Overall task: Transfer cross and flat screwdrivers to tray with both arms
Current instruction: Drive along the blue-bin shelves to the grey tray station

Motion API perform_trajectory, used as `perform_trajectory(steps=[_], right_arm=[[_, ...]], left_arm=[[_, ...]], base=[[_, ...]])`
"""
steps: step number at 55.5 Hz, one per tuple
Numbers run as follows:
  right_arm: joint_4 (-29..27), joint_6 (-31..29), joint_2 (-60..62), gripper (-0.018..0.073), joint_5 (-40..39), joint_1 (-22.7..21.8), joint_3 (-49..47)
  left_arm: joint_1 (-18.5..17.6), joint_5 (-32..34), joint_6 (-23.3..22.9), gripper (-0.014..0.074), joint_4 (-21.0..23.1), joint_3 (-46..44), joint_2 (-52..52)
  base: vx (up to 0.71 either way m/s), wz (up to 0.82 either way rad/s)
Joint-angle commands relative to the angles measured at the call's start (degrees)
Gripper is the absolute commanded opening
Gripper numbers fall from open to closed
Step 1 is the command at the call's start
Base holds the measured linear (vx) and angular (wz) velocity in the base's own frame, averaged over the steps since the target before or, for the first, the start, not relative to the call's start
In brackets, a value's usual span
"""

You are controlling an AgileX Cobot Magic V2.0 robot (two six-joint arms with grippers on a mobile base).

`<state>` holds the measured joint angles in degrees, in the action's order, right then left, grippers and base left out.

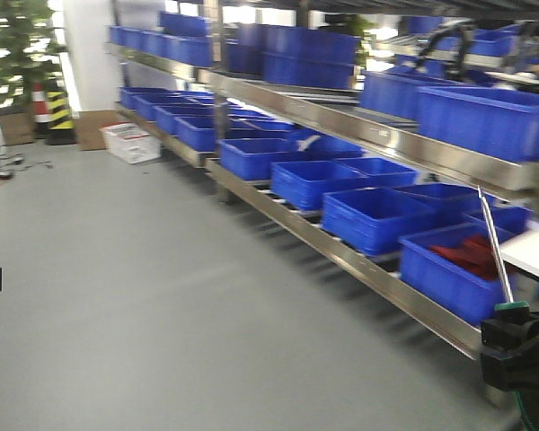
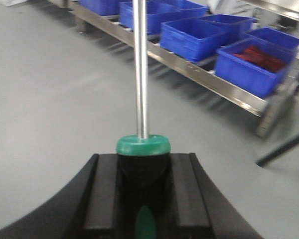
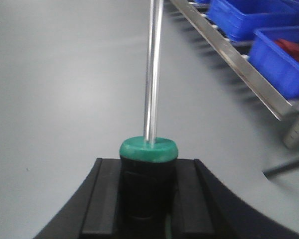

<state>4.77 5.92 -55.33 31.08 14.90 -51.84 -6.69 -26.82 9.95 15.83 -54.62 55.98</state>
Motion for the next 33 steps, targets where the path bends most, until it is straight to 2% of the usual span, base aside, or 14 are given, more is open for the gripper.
perform_trajectory(steps=[1, 33], right_arm=[[0.5, -0.2, 0.8, -0.0008, -4.8, 0.0, -1.8], [0.5, -0.2, 0.8, -0.0008, -4.3, 0.0, -1.8]], left_arm=[[-0.2, 4.8, -0.3, 0.0000, 1.0, -1.7, -0.8], [-0.2, 4.8, -0.3, 0.0000, 1.0, -1.7, -0.8]], base=[[0.58, 0.64], [0.58, 0.56]])
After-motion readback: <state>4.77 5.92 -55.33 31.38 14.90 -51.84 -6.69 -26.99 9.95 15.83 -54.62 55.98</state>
